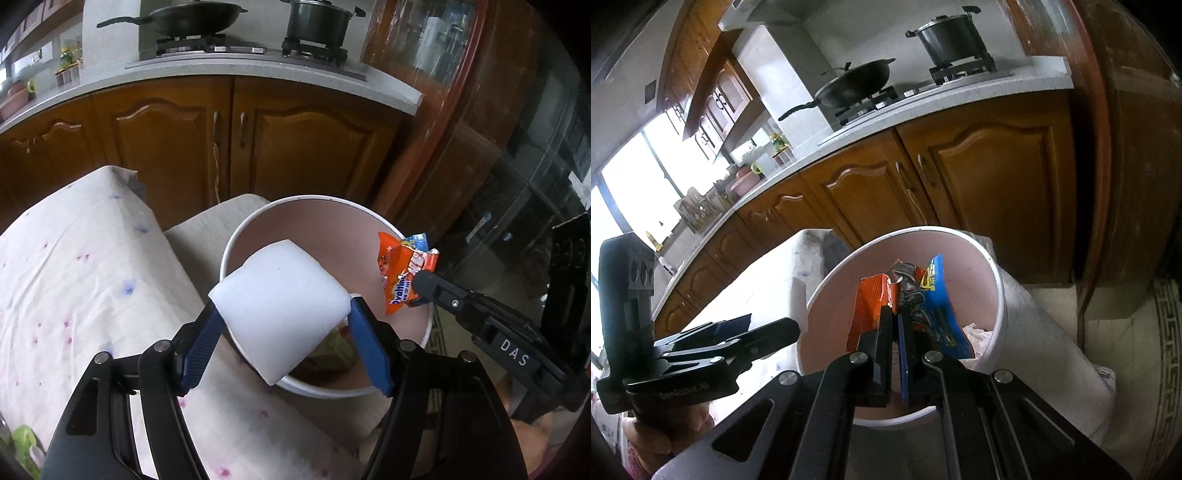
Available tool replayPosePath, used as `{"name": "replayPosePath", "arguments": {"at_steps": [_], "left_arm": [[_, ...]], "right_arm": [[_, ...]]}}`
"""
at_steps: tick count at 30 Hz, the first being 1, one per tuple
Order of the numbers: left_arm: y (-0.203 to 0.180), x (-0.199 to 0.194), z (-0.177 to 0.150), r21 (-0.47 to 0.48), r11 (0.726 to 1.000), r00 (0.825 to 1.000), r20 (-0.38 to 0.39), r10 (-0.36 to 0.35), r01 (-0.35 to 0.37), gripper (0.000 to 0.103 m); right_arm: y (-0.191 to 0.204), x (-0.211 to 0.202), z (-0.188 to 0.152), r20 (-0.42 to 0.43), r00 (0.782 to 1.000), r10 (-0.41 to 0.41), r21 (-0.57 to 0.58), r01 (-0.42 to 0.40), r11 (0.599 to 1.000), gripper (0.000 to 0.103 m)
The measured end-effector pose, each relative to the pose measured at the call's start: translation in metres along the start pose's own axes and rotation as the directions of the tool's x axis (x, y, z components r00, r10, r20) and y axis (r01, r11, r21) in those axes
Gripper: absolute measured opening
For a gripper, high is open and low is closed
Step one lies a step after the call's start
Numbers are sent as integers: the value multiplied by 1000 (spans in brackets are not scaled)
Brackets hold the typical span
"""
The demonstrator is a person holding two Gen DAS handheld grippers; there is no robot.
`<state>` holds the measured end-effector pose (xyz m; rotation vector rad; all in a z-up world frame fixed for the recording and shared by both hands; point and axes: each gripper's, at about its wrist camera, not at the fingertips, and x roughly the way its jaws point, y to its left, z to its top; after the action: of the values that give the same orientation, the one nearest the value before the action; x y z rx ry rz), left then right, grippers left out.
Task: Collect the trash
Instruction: 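Carry the sponge and snack bag over the bin and open both tools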
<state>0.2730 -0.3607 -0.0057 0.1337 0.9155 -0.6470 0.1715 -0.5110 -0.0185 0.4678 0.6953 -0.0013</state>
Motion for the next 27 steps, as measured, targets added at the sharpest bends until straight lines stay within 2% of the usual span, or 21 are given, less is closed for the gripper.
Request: {"name": "replayPosePath", "arguments": {"at_steps": [2,7,9,10,11,27], "left_arm": [[-2,5,1,8,1000,1000,-15,-5,5,72],[-7,6,2,17,1000,1000,-20,5,-5,76],[-7,7,2,15,1000,1000,-23,4,-4,78],[-8,8,3,14,1000,1000,-25,4,-4,79],[-8,9,2,14,1000,1000,-30,3,-3,79],[-7,9,-4,-16,1000,999,-43,-1,1,84]], "right_arm": [[-2,3,1,-6,1000,1,2,-1,1000,8],[-11,4,3,-16,1000,24,38,-23,999,11],[-14,4,4,-9,1000,30,51,-29,998,22],[-16,2,4,-4,999,34,60,-34,998,33],[-17,2,4,-1,999,40,65,-40,997,39],[-20,-22,6,64,997,38,100,-44,994,43]]}}
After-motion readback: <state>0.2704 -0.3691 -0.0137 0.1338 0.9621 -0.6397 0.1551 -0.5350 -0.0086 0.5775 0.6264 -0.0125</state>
